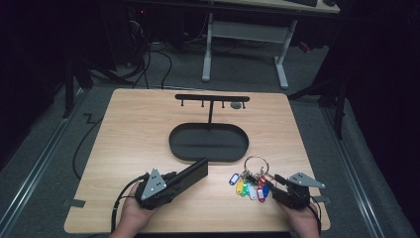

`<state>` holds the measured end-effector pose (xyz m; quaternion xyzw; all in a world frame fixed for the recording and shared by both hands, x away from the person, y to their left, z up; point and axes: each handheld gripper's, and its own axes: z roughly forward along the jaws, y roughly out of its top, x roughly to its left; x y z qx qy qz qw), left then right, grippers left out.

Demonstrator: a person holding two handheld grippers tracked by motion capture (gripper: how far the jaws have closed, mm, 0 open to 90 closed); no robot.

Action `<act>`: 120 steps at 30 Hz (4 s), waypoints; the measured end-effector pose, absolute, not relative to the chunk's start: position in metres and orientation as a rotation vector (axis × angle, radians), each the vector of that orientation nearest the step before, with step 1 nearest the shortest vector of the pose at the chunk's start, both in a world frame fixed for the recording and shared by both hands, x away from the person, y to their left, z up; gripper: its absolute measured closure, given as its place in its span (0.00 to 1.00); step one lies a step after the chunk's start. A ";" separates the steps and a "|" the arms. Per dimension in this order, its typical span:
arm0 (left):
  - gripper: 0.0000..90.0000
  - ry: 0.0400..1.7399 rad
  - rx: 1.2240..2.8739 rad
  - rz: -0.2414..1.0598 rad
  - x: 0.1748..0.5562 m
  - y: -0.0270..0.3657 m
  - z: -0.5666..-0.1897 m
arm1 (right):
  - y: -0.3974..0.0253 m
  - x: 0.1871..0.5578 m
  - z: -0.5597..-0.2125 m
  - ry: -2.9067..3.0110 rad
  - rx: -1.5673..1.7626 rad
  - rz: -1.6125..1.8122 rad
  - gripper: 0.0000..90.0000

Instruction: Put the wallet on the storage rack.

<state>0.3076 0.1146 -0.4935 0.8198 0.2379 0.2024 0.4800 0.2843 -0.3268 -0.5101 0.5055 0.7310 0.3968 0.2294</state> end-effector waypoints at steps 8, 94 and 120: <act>0.65 0.593 1.997 0.477 0.309 0.109 -0.489 | -0.326 0.285 -0.505 2.042 1.370 1.055 0.58; 0.82 0.510 2.787 0.333 0.345 0.067 -0.431 | -0.341 0.285 -0.505 2.039 1.387 1.218 0.55; 0.82 0.329 2.734 0.656 0.364 0.068 -0.401 | -0.356 0.269 -0.505 1.967 1.436 1.197 0.61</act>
